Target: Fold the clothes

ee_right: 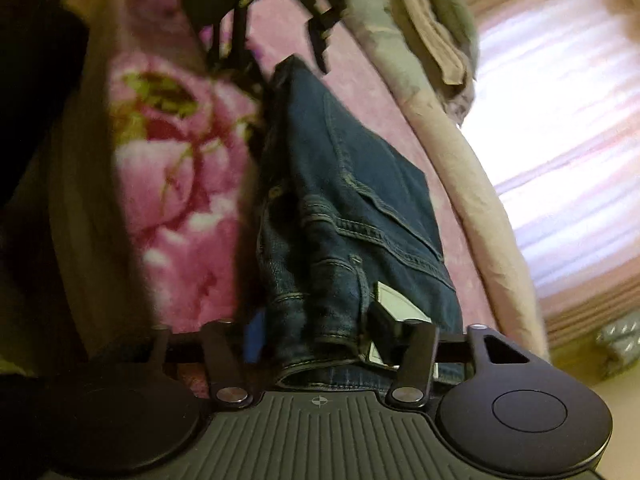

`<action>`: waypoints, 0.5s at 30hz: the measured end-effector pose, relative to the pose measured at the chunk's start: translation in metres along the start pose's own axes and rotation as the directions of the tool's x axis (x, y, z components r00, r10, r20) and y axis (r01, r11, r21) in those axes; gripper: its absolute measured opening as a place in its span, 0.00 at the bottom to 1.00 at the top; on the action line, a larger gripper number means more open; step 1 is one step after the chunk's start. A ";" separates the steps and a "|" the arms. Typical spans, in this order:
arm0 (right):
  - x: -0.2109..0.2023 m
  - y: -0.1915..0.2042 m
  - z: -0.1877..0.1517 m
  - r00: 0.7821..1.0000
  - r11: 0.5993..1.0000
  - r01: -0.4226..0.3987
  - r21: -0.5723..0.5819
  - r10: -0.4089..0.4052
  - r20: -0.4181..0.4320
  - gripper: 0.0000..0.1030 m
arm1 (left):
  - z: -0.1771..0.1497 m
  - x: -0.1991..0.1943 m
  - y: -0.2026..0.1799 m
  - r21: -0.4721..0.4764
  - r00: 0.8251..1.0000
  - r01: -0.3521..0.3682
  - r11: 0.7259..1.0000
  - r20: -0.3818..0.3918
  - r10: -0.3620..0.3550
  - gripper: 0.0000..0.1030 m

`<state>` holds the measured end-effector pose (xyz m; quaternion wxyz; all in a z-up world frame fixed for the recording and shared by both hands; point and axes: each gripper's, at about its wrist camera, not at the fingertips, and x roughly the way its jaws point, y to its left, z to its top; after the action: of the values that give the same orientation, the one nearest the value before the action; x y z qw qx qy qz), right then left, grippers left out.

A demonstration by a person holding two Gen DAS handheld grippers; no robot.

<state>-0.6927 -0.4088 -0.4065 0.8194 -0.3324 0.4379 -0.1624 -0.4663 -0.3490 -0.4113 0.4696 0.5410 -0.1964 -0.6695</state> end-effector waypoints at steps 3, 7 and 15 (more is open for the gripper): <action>-0.010 -0.020 0.006 0.999 0.999 -0.033 0.041 0.032 0.012 0.35 | 0.006 -0.001 0.006 -0.046 1.000 0.029 0.999 0.005 -0.029 0.33; -0.025 -0.051 0.016 0.999 0.999 -0.022 0.029 0.021 0.032 0.29 | 0.012 -0.011 0.015 -0.108 0.999 0.043 0.993 0.018 -0.041 0.26; -0.027 -0.053 0.014 0.998 0.996 0.061 -0.062 -0.059 0.032 0.27 | 0.017 -0.014 0.019 -0.182 1.000 0.027 0.983 0.018 -0.024 0.23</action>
<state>-0.6951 -0.4269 -0.3485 0.8097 -0.3734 0.4203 -0.1679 -0.4744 -0.3512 -0.3833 0.5070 0.4929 -0.1311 -0.6948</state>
